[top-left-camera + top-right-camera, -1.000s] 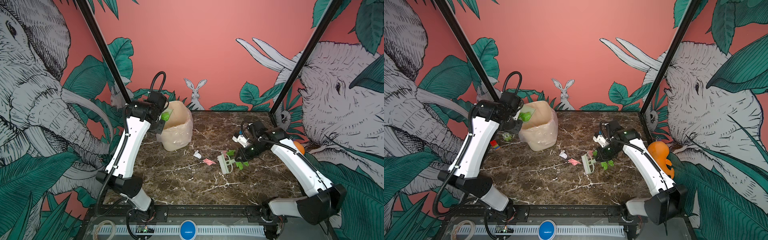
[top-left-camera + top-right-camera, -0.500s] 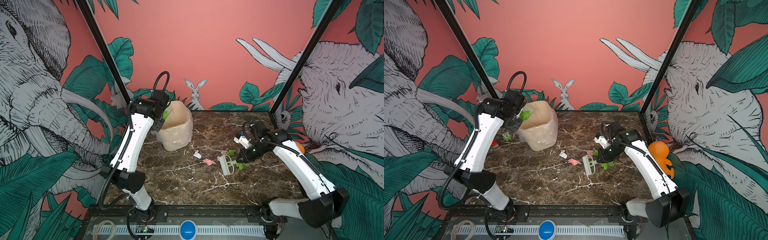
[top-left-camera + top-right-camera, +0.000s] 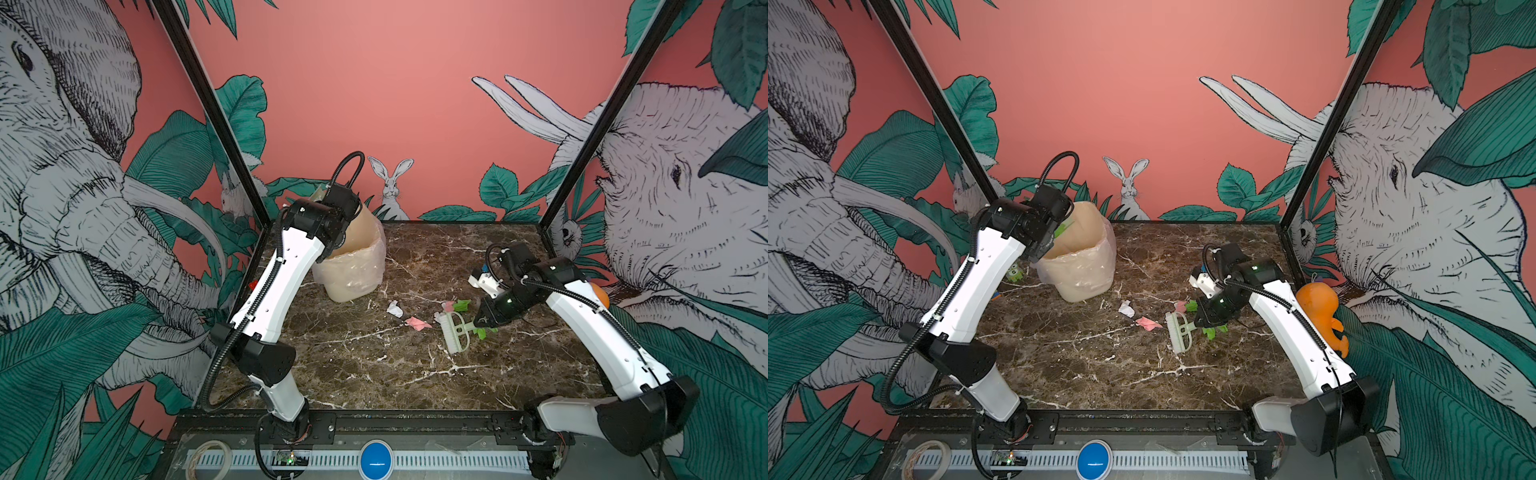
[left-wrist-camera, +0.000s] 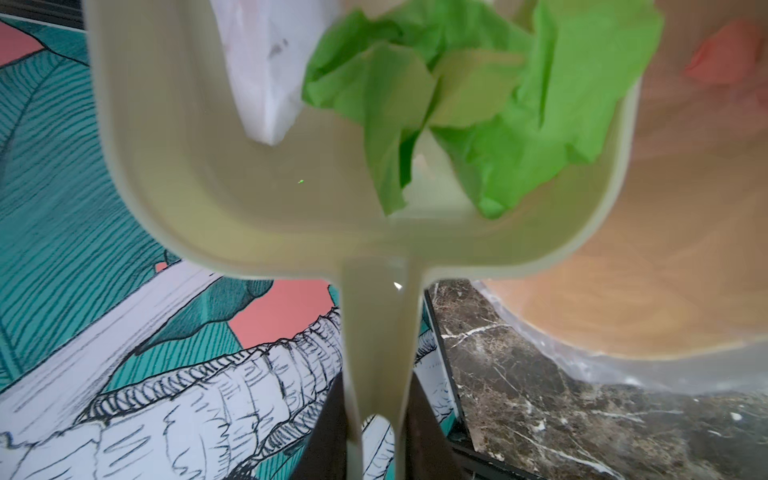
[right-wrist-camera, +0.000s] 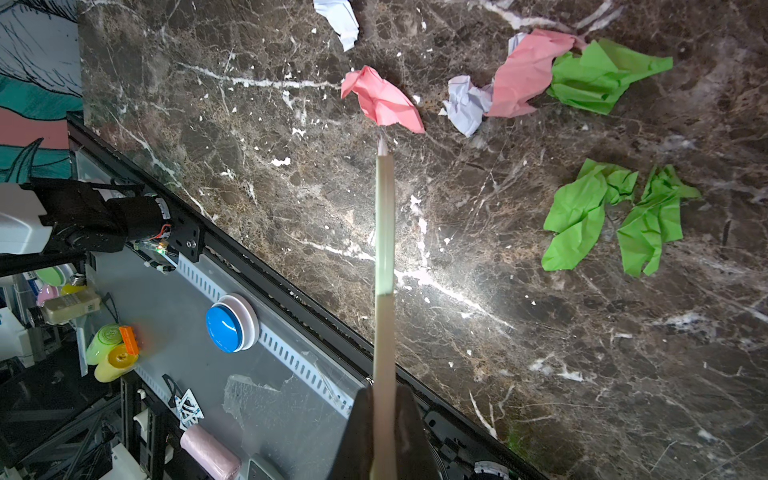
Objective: Sweep away the paper scraps from the table
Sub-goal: 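Raise the dustpan over the bin rim with the left gripper, then tip the dustpan into the bin with the left gripper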
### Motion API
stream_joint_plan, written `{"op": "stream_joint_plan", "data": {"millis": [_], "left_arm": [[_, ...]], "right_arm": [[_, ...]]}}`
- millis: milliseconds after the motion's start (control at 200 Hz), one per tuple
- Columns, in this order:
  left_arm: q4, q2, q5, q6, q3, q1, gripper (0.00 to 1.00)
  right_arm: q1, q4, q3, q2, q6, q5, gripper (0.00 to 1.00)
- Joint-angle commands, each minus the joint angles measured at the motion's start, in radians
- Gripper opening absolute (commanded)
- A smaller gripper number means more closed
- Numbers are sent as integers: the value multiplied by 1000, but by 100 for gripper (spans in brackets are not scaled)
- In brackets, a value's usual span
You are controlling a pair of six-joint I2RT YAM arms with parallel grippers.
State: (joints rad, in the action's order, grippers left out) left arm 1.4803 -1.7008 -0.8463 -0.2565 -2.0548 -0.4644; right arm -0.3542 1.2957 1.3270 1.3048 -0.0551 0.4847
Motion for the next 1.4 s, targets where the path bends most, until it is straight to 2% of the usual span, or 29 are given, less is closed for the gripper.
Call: {"op": "stream_joint_plan", "data": {"millis": [0,180,375,645,820,955,1100,1396], "left_arm": [[-32,50,-86,-61,47,-8,0],[-64,82,-110,-105,120,-21,0],[-129,106,-194,-177,184,-47,0],[-354,155,-363,-415,332,-101,0],[-425,192,-390,-480,377,-106,0],[-413,208,-379,-451,357,-106,0],[-365,210,-337,-366,302,-112,0],[-172,168,-114,-88,42,-198,0]], "right_arm": [[3,40,21,-20,18,14,0],[3,47,23,-25,18,13,0],[3,48,27,-24,18,16,0],[3,66,32,-31,25,9,0],[3,59,22,-34,21,13,0],[3,45,14,-32,15,19,0],[3,40,12,-30,12,9,0],[18,94,60,-20,47,-143,0]]}}
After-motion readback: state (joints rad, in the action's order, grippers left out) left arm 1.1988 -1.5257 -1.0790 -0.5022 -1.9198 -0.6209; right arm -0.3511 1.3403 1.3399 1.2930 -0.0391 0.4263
